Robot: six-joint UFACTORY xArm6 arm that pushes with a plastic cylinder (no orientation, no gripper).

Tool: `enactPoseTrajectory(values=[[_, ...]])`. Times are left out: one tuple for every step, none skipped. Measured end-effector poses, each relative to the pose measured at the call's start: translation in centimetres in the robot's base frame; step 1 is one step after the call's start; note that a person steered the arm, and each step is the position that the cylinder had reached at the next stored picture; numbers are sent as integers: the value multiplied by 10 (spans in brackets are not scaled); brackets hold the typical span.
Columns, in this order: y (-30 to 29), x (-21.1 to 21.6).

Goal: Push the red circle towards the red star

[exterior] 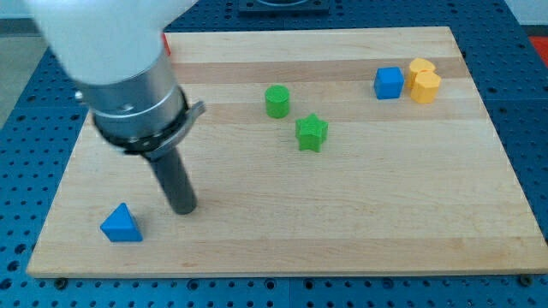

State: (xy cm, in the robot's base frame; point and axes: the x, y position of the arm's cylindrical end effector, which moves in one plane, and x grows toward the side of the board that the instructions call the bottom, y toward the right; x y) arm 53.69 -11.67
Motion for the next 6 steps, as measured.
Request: enactPoseTrajectory(values=[[57, -21], [133, -34], [200, -47], [262, -61], [316, -74], [346, -95]])
